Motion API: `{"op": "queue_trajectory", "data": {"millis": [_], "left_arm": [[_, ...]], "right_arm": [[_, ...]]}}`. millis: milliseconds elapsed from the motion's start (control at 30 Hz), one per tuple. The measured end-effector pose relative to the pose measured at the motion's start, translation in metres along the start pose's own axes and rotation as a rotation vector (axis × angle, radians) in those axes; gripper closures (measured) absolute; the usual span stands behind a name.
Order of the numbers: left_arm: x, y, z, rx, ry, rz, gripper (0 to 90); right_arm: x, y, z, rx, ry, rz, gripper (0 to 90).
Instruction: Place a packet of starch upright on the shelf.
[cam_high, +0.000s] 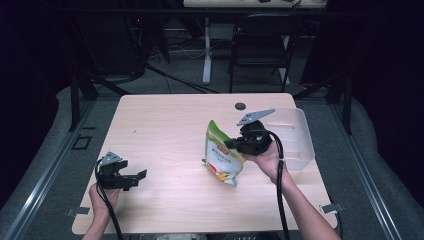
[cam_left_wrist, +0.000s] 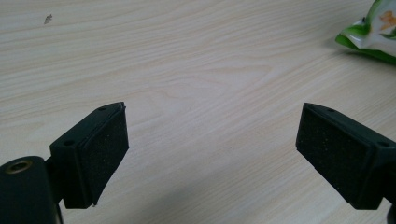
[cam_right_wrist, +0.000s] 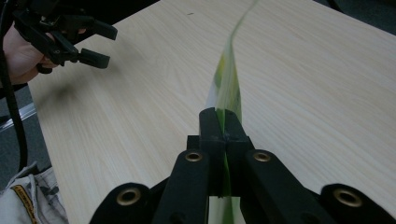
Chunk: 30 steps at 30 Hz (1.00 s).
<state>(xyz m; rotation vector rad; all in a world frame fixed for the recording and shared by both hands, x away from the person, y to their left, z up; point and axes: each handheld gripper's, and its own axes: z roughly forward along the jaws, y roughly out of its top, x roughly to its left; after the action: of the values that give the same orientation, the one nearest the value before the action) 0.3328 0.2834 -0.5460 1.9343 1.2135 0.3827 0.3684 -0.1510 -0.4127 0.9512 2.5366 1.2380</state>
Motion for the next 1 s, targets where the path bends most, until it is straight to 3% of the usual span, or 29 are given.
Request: {"op": "queue_trajectory", "data": {"millis": [1000], "left_arm": [[0.001,-0.001,0.001,0.003,0.005,-0.005,9.1]], "right_arm": [[-0.029,0.033,-0.042,-0.025,-0.094,-0.01,90.0]]}}
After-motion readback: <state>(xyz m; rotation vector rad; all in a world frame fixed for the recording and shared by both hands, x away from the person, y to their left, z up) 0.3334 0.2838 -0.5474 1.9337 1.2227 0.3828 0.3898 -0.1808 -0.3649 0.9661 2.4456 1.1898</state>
